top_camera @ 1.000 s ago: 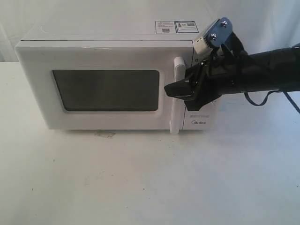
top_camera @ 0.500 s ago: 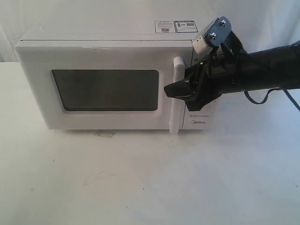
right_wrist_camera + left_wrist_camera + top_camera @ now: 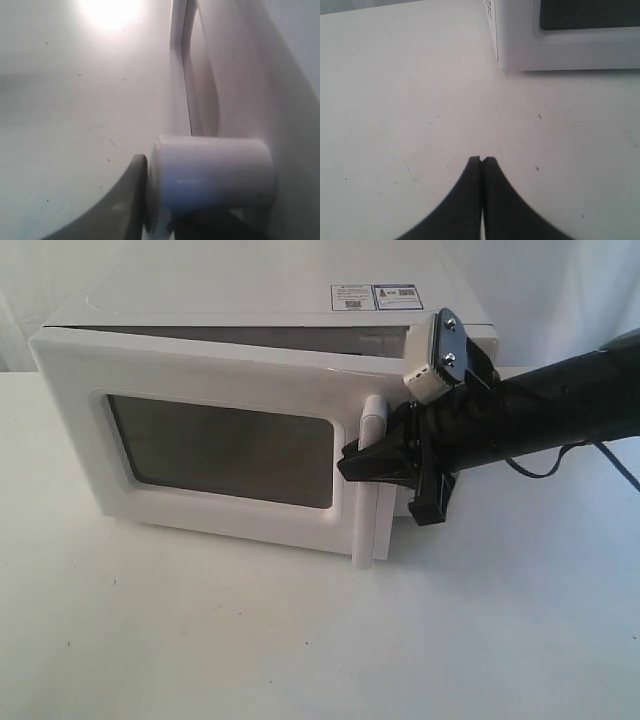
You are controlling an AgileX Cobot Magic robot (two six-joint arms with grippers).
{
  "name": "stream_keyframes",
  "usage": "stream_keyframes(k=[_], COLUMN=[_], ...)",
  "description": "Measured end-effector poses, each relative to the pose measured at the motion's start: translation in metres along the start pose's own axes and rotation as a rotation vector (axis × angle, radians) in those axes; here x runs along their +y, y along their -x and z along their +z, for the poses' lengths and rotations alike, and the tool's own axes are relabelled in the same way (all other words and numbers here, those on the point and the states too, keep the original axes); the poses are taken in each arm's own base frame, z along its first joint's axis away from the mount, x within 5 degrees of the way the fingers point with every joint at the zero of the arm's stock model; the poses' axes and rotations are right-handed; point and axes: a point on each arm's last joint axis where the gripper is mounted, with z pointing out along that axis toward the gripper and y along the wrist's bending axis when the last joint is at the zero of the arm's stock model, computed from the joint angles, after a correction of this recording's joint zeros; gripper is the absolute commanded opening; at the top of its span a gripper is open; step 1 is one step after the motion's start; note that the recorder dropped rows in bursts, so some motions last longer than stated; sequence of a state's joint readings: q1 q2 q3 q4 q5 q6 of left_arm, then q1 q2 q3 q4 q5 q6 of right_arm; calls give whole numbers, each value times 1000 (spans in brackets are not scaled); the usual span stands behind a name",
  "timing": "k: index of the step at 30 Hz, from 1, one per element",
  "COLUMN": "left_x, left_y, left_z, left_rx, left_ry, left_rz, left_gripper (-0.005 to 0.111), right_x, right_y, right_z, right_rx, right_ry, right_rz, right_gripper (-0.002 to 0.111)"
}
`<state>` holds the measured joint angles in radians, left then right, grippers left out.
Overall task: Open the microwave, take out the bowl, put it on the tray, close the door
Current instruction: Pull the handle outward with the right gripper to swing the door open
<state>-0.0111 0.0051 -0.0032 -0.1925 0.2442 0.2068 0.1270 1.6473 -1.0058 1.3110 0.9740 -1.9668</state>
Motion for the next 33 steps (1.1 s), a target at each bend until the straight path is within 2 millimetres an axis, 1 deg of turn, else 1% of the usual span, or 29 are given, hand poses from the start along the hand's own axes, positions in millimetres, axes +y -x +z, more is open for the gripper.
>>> stream_keyframes(k=[5,7,8,9,10,11,12,19,23,25,27,30,33], left_x=[0,0,0,0,0,0,0,0,0,0,0,0,0], left_y=[0,0,0,0,0,0,0,0,0,0,0,0,0], left_z=[0,0,0,0,0,0,0,0,0,0,0,0,0], left_rx=[0,0,0,0,0,0,0,0,0,0,0,0,0], left_ry=[0,0,0,0,0,0,0,0,0,0,0,0,0], left_rz=[0,0,0,0,0,0,0,0,0,0,0,0,0], left_gripper=[0,0,0,0,0,0,0,0,0,0,0,0,0], right_x=[3,4,5,5,7,8,11,22,27,36,51,66,69], right_y=[4,6,6,6,8,8,10,17,19,25,35,42,41], right_z=[-4,-4,-5,-5,-7,-7,-8,-16,-21,-28,-40,-47,-52], right_rx=[30,39,41,46,59,63,71,145,172,179,178,203,253], right_ry=[-19,-23,-25,-27,-26,-24,-18,-20,-22,18,97,165,143], right_rz=[28,48,53,61,54,62,80,99,128,184,235,290,347], right_gripper=[0,8,20,37,46,57,59,54,54,54,54,54,54])
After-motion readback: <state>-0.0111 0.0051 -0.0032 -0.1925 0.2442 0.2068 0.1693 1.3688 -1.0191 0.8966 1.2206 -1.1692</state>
